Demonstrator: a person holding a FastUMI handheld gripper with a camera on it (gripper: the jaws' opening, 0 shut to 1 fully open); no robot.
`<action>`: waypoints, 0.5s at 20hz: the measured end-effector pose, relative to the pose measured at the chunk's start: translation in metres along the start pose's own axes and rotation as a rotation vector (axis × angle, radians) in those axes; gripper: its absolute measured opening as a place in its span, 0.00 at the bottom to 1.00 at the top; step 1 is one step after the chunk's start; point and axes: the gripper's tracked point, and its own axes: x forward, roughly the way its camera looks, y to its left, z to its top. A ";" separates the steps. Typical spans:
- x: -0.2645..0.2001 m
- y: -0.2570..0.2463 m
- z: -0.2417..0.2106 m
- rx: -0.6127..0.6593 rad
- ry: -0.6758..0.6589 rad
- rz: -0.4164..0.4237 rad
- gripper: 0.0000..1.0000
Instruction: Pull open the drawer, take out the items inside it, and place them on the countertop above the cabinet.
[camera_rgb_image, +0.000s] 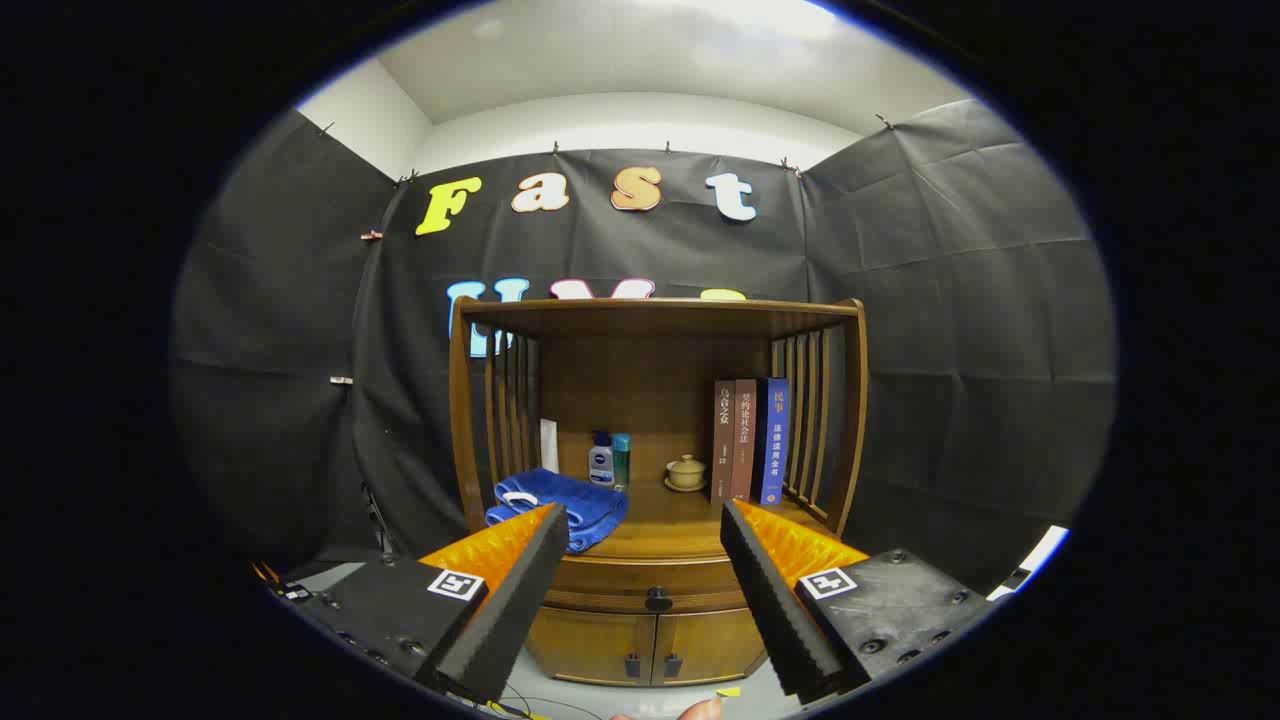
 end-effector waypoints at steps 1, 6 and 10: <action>0.001 0.001 0.000 -0.001 0.001 -0.001 0.99; 0.001 0.003 0.003 -0.002 -0.003 0.002 0.99; 0.002 0.005 0.000 -0.005 0.000 0.003 0.99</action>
